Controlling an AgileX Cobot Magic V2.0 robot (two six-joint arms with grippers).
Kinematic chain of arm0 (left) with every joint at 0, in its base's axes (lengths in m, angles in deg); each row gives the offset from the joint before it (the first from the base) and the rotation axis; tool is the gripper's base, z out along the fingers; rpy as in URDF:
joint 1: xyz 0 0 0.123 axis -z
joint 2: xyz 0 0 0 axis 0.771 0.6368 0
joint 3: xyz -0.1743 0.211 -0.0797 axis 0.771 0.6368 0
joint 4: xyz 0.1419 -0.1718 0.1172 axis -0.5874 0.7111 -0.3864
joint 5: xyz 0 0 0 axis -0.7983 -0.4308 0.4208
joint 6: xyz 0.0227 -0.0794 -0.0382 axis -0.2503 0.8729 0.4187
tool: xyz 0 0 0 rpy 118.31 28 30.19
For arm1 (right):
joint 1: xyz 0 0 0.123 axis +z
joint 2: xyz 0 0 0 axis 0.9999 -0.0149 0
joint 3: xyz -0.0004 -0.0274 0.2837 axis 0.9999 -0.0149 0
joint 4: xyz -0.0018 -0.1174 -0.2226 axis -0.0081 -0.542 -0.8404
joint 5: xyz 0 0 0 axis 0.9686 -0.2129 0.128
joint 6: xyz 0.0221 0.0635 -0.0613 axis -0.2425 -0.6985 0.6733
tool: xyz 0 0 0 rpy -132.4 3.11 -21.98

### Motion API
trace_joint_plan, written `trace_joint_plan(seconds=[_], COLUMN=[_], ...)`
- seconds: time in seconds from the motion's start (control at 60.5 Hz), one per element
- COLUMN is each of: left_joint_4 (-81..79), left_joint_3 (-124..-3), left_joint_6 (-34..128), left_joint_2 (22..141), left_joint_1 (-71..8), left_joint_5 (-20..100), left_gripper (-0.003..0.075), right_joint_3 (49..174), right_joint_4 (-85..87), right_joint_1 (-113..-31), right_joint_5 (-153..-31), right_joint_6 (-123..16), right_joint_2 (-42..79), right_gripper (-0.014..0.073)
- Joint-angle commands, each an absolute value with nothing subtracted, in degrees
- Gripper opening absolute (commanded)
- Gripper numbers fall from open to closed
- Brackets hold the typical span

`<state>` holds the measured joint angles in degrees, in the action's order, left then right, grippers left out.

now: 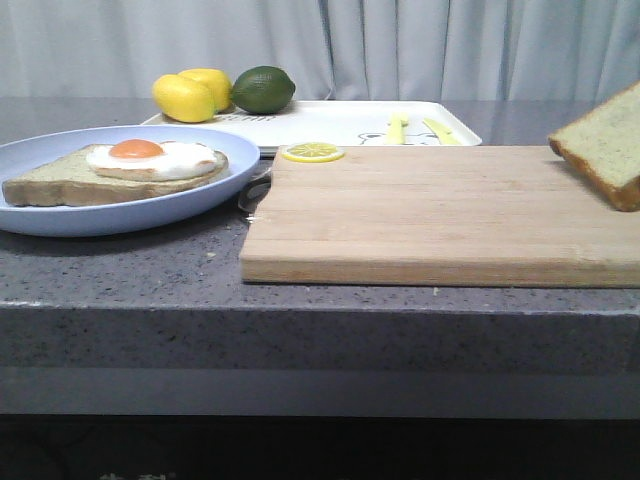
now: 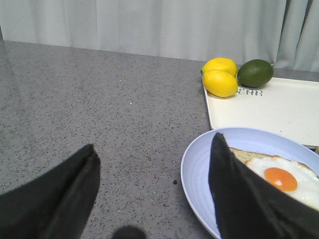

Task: Place bread and move sandwich to tray
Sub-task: 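Grasp the bread slice with the right gripper and lift it, then carry the bread over the egg toast and release it on top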

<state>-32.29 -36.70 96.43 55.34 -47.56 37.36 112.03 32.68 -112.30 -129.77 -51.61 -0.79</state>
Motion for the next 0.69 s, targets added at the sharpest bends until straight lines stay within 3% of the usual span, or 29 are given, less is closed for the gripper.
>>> trace_joint_plan(seconds=[0.0,0.248,0.678], left_joint_4=[-31.97,-31.97,-31.97], left_joint_3=[-38.73,-38.73,-38.73], left_joint_6=[96.71,96.71,96.71], left_joint_2=[55.74,55.74,55.74], left_joint_1=[-47.52,-47.52,-47.52], left_joint_5=[42.33,42.51,42.51], left_gripper=[0.0459,0.0459,0.0459], right_joint_3=[113.67,113.67,116.18], right_joint_4=[42.22,54.44,83.52], right_joint_1=[-111.41,-99.04,-68.01], right_joint_5=[-131.36,-130.53,-110.87], right_joint_6=[-50.98,-48.86,-36.39], right_joint_2=[2.61,2.60,-6.88], right_gripper=[-0.0059,-0.0059,-0.0059])
